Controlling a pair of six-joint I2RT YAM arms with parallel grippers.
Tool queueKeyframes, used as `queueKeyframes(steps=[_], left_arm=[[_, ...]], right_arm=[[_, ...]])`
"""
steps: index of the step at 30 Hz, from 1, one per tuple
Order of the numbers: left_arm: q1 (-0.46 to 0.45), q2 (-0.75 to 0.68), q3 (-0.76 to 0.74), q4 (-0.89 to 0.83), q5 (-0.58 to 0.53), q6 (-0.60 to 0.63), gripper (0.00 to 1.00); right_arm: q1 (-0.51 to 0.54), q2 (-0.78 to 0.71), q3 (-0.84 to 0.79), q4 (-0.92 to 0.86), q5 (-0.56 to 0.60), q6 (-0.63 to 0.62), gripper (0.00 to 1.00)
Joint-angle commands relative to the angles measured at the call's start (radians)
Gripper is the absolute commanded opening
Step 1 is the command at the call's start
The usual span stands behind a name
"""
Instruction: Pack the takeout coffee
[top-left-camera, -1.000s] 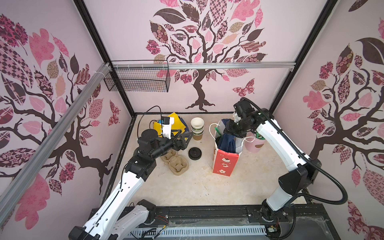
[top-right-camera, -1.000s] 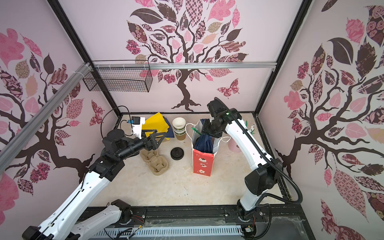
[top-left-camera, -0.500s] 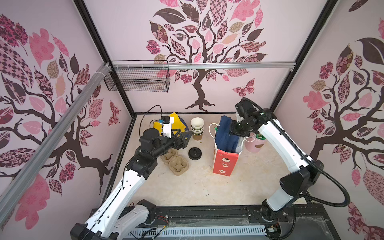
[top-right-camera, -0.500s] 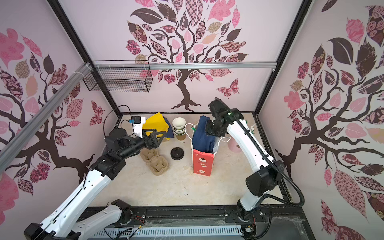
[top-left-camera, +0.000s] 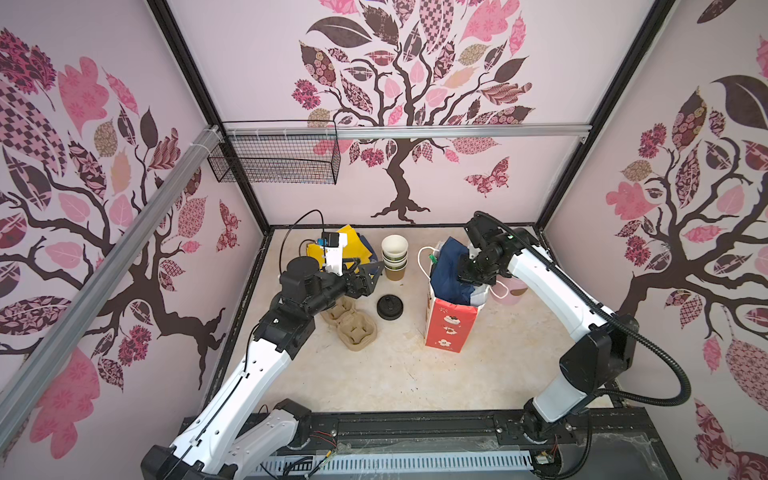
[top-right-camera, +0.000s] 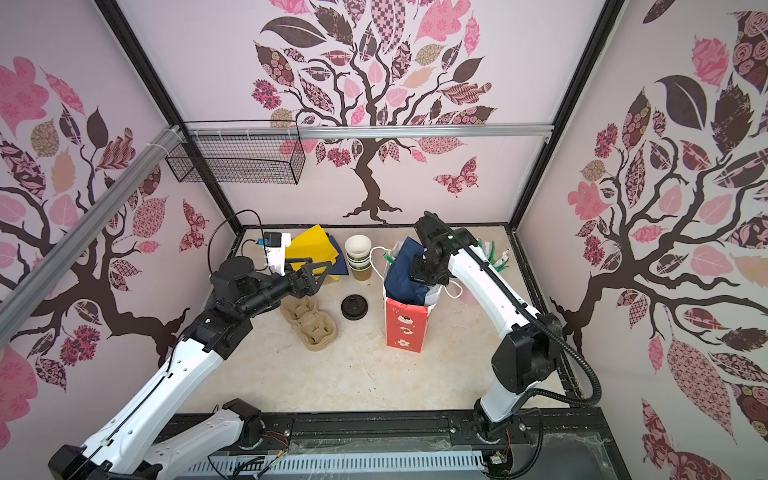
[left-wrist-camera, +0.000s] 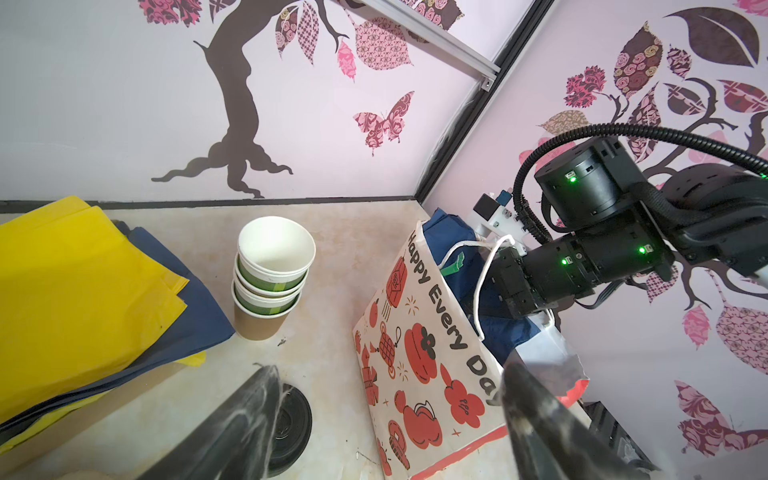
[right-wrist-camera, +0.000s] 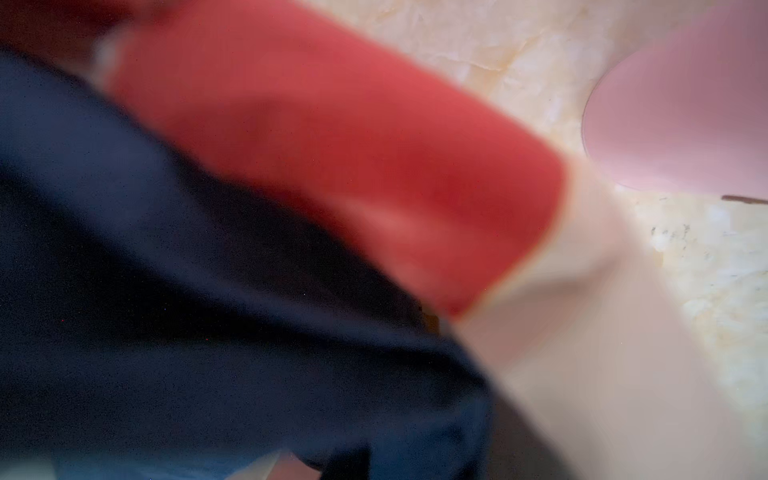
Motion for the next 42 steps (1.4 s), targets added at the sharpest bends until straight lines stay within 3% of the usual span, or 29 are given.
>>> queueKeyframes(steps=[1, 3, 10, 15, 18, 21, 24, 27, 30, 33, 35, 38, 42], left_arm=[[-0.003, -0.001, -0.012, -0.013, -0.030, -0.006, 0.86], [-0.004, -0.003, -0.011, -0.017, -0.046, -0.004, 0.86], [-0.003, -0.003, 0.000, -0.029, -0.100, -0.006, 0.86], [-0.002, -0.008, 0.005, -0.048, -0.178, -0.013, 0.86], [-0.001, -0.015, 0.010, -0.092, -0.293, -0.025, 0.86], [0.005, -0.031, 0.011, -0.165, -0.463, -0.054, 0.86], [0.045, -0.062, -0.004, -0.246, -0.605, -0.074, 0.86], [0.163, -0.114, -0.060, -0.295, -0.663, -0.120, 0.86], [0.285, -0.161, -0.130, -0.299, -0.701, -0.125, 0.86], [0.371, -0.190, -0.194, -0.268, -0.758, -0.096, 0.86], [0.398, -0.200, -0.250, -0.202, -0.799, -0.063, 0.87], [0.406, -0.193, -0.343, -0.057, -0.841, 0.007, 0.87], [0.405, -0.143, -0.421, 0.076, -0.860, 0.062, 0.89]], right_arm=[[0.000, -0.010, 0.056, -0.049, 0.009, -0.021, 0.04], [0.000, -0.017, 0.103, -0.069, 0.031, -0.024, 0.08], [0.000, -0.076, 0.251, -0.141, 0.125, -0.054, 0.50], [-0.001, -0.144, 0.335, -0.174, 0.192, -0.089, 0.65], [-0.001, -0.224, 0.331, -0.152, 0.264, -0.119, 0.68], [-0.001, -0.369, 0.168, -0.053, 0.435, -0.134, 0.67], [-0.003, -0.554, -0.132, 0.135, 0.629, -0.151, 0.67], [-0.016, -0.717, -0.445, 0.347, 0.772, -0.172, 0.67], [-0.074, -0.824, -0.711, 0.566, 0.834, -0.169, 0.67], [-0.214, -0.867, -0.914, 0.743, 0.785, -0.130, 0.66], [-0.290, -0.866, -1.039, 0.917, 0.714, -0.173, 0.70], [-0.304, -0.812, -1.206, 1.222, 0.698, -0.301, 0.77], [-0.306, -0.675, -1.311, 1.493, 0.564, -0.415, 0.83]])
